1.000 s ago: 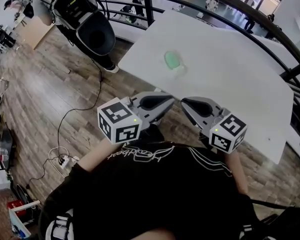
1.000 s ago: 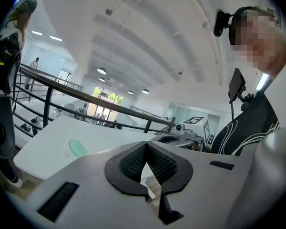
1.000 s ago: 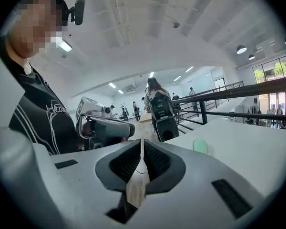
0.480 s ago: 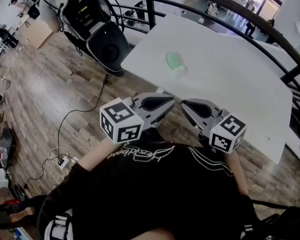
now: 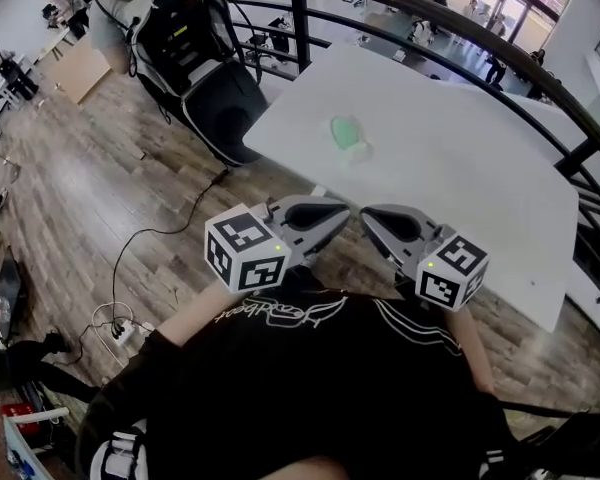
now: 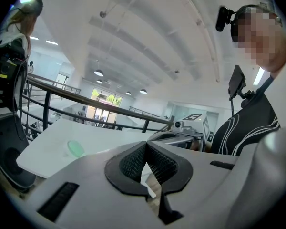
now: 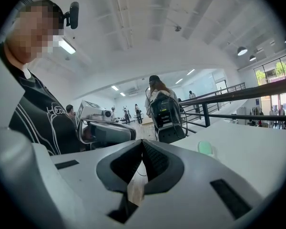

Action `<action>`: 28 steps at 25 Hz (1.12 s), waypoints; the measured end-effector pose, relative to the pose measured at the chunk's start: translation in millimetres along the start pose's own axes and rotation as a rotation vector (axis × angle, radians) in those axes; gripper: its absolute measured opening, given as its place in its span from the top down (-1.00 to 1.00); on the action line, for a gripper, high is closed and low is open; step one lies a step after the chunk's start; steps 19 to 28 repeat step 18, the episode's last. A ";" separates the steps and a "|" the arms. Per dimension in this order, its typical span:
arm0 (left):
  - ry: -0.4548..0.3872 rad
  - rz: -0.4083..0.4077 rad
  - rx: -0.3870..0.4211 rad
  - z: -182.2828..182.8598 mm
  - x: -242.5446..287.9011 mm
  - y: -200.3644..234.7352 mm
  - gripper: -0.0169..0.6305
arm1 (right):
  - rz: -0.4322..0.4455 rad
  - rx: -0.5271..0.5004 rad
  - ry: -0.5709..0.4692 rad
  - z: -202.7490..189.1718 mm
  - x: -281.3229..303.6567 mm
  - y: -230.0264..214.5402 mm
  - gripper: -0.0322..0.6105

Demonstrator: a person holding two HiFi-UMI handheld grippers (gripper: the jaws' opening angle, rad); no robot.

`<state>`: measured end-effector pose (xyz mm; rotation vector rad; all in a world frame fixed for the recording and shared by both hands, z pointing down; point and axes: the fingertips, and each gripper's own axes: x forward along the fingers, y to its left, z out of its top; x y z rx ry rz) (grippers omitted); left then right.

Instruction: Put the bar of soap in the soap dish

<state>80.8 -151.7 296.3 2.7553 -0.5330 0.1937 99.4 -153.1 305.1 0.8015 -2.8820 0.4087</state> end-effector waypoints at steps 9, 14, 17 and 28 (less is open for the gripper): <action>-0.005 -0.005 0.004 3.9 -2.6 -4.0 0.92 | -0.005 -0.019 -0.006 5.7 -2.1 3.9 0.85; -0.003 -0.011 0.007 -1.1 -1.2 -8.6 0.92 | -0.010 -0.022 -0.011 0.9 -5.9 6.5 0.85; 0.000 -0.012 0.004 -4.1 -1.6 -13.5 0.92 | -0.011 -0.019 -0.014 -1.7 -9.8 9.6 0.85; 0.000 -0.012 0.002 -4.9 -1.9 -15.0 0.92 | -0.011 -0.019 -0.015 -1.9 -10.9 10.8 0.85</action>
